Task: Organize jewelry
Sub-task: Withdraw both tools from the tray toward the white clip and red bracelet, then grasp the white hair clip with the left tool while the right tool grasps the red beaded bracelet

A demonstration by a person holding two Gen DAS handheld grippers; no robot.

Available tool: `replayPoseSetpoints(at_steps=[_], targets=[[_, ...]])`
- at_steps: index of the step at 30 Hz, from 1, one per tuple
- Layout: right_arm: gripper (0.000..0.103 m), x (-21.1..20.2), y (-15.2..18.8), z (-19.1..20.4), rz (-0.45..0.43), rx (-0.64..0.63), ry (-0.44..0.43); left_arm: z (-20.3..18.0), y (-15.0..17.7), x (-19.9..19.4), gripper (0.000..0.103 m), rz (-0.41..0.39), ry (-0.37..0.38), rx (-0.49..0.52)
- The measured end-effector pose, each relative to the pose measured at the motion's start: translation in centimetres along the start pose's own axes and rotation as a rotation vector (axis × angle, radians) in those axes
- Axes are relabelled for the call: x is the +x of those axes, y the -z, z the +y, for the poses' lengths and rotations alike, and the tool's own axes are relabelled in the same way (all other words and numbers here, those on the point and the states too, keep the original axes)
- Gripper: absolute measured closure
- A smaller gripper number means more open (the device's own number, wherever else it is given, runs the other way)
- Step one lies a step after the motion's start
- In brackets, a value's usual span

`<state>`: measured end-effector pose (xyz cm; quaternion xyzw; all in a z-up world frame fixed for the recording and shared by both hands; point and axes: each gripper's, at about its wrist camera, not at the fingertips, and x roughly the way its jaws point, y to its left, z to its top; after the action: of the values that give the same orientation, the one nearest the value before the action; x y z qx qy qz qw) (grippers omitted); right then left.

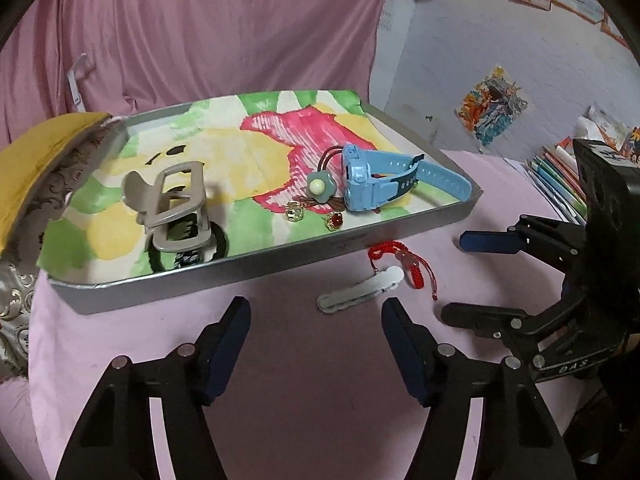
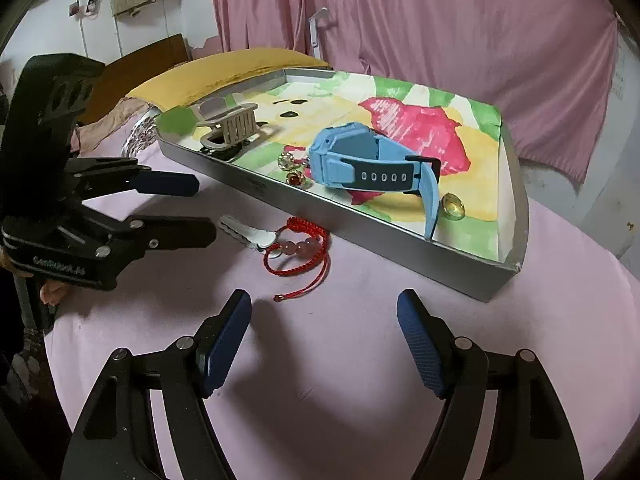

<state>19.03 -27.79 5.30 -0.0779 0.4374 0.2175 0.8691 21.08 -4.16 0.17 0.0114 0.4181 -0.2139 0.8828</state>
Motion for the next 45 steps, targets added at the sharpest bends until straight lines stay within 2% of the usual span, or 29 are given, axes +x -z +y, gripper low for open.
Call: replayPoseSetpoints(at_steps=[6, 10, 12, 15, 23, 31, 36, 39, 45], targets=[[0.033, 0.3, -0.1, -0.5, 0.005, 0.02, 0.004, 0.3, -0.8, 1.1, 0.038, 0.018, 0.041, -0.007], [0.034, 0.4, -0.1, -0.7, 0.005, 0.022, 0.007, -0.3, -1.0, 1.5, 0.049, 0.029, 0.064, 0.027], [0.044, 0.5, -0.2, -0.7, 0.006, 0.016, 0.002, -0.6, -1.0, 1.4, 0.056, 0.028, 0.076, 0.042], [0.052, 0.7, -0.5, -0.8, 0.005, 0.006, 0.001, -1.1, -0.9, 1.6, 0.068, 0.042, 0.095, 0.068], [0.07, 1.2, -1.3, -0.9, -0.002, 0.006, -0.008, -2.7, -0.5, 1.4, 0.087, 0.055, 0.025, 0.175], [0.084, 1.5, -1.6, -0.9, -0.001, -0.007, 0.003, -3.3, -0.6, 1.6, 0.088, 0.056, 0.036, 0.204], [0.097, 1.5, -1.6, -0.8, -0.001, -0.016, -0.006, -3.9, -0.9, 2.1, 0.088, 0.06, 0.04, 0.222], [0.101, 1.5, -1.6, -0.5, 0.0, -0.036, -0.004, -4.6, -0.9, 2.3, 0.088, 0.065, 0.033, 0.244], [0.102, 1.0, -1.0, -0.5, -0.001, -0.045, 0.004, -5.1, -0.4, 1.9, 0.092, 0.066, 0.031, 0.24]])
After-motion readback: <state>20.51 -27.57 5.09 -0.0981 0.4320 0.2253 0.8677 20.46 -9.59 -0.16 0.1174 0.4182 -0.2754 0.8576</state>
